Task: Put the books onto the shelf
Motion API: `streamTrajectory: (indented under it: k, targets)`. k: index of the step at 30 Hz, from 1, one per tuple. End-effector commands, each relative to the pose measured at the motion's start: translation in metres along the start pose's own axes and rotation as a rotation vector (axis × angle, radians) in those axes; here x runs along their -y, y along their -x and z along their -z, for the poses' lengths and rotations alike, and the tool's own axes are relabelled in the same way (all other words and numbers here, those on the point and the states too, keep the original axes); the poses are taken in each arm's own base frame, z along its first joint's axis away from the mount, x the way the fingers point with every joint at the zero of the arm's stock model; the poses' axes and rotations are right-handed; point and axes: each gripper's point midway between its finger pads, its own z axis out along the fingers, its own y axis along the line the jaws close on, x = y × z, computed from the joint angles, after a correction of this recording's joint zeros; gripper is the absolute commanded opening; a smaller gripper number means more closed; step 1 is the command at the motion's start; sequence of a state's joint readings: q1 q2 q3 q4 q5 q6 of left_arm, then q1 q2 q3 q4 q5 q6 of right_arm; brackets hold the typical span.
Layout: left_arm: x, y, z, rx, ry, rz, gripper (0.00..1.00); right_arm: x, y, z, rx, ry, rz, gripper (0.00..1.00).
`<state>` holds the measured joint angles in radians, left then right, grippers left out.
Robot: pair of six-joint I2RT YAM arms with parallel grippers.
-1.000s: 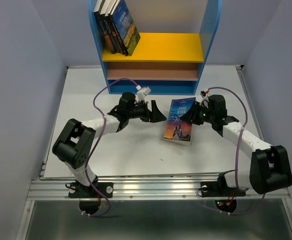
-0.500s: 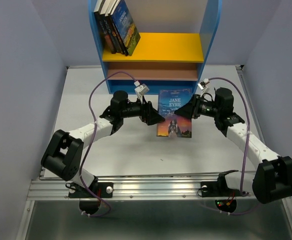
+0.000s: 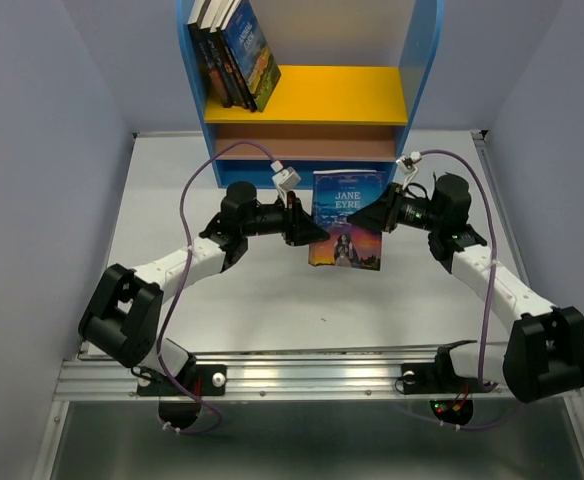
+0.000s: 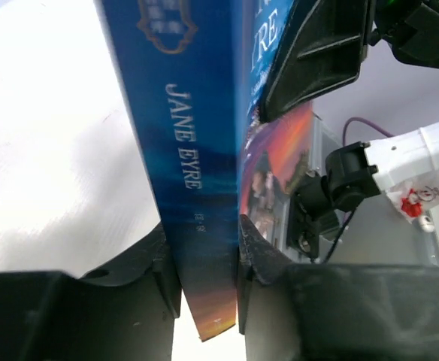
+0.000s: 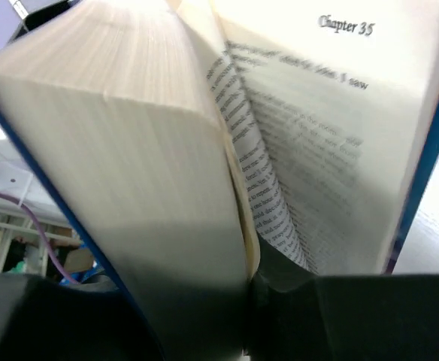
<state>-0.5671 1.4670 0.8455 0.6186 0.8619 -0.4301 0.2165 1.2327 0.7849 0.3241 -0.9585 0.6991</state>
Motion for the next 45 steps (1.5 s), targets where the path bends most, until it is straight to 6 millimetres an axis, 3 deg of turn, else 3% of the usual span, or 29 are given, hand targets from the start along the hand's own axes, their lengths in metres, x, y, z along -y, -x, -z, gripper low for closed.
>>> streamTrajectory:
  k: [1,2,3,4,6,7,9,12,16,21,22,24,25,27,31,33,34,35,40,41,42,45]
  targets:
    - [0.034,0.044,0.006,0.131,-0.073,-0.182,0.00,-0.021,0.029,-0.002,0.051,0.000,0.136,0.41]
    - [0.035,0.053,0.008,0.165,-0.048,-0.183,0.00,-0.017,0.033,-0.001,0.060,-0.038,0.148,0.55]
    - [0.036,0.057,0.011,0.183,-0.034,-0.194,0.00,-0.010,0.037,0.000,0.072,-0.091,0.158,0.78]
    - [0.034,0.057,0.013,0.198,-0.013,-0.193,0.00,-0.001,0.057,0.005,0.133,-0.196,0.231,1.00]
    - [0.038,0.073,0.022,0.265,0.038,-0.229,0.00,0.023,0.061,0.018,0.151,-0.376,0.210,1.00]
    - [0.037,0.076,0.025,0.278,0.060,-0.234,0.00,0.043,0.077,0.033,0.227,-0.540,0.221,1.00]
    - [0.035,0.094,0.034,0.332,0.135,-0.273,0.00,0.066,0.097,0.071,0.352,-0.804,0.210,1.00]
    - [0.034,0.121,0.046,0.395,0.232,-0.334,0.00,0.078,0.111,0.124,0.509,-1.073,0.197,1.00]
    - [0.044,0.160,0.061,0.474,0.309,-0.431,0.00,0.071,0.117,0.159,0.609,-1.198,0.215,1.00]
    - [0.058,0.216,0.076,0.582,0.394,-0.554,0.00,0.068,0.117,0.164,0.626,-1.203,0.222,1.00]
    - [0.063,0.238,0.078,0.614,0.414,-0.597,0.00,0.071,0.116,0.162,0.618,-1.205,0.218,1.00]
    - [0.065,0.258,0.078,0.637,0.434,-0.627,0.00,0.074,0.114,0.159,0.602,-1.202,0.216,1.00]
    - [0.079,0.281,0.083,0.682,0.427,-0.664,0.00,0.076,0.113,0.156,0.586,-1.198,0.216,1.00]
    - [0.059,0.297,0.076,0.689,0.487,-0.668,0.00,0.079,0.112,0.155,0.577,-1.198,0.215,1.00]
    - [0.023,0.356,0.077,0.780,0.605,-0.662,0.00,0.084,0.110,0.150,0.559,-1.196,0.212,1.00]
    - [0.009,0.372,0.078,0.805,0.638,-0.656,0.00,0.085,0.110,0.150,0.554,-1.195,0.214,1.00]
    - [0.015,0.391,0.085,0.848,0.640,-0.674,0.00,0.086,0.110,0.149,0.549,-1.196,0.217,1.00]
    - [-0.009,0.391,0.076,0.835,0.679,-0.665,0.00,0.087,0.110,0.148,0.544,-1.198,0.219,1.00]
    - [-0.056,0.420,0.072,0.889,0.830,-0.689,0.00,0.090,0.109,0.146,0.524,-1.197,0.233,1.00]
    - [-0.047,0.428,0.077,0.912,0.824,-0.698,0.00,0.091,0.110,0.146,0.524,-1.202,0.237,1.00]
    - [-0.064,0.426,0.075,0.905,0.854,-0.692,0.00,0.091,0.110,0.146,0.522,-1.203,0.240,1.00]
    - [-0.081,0.430,0.083,0.928,0.937,-0.680,0.00,0.094,0.110,0.148,0.516,-1.220,0.247,1.00]
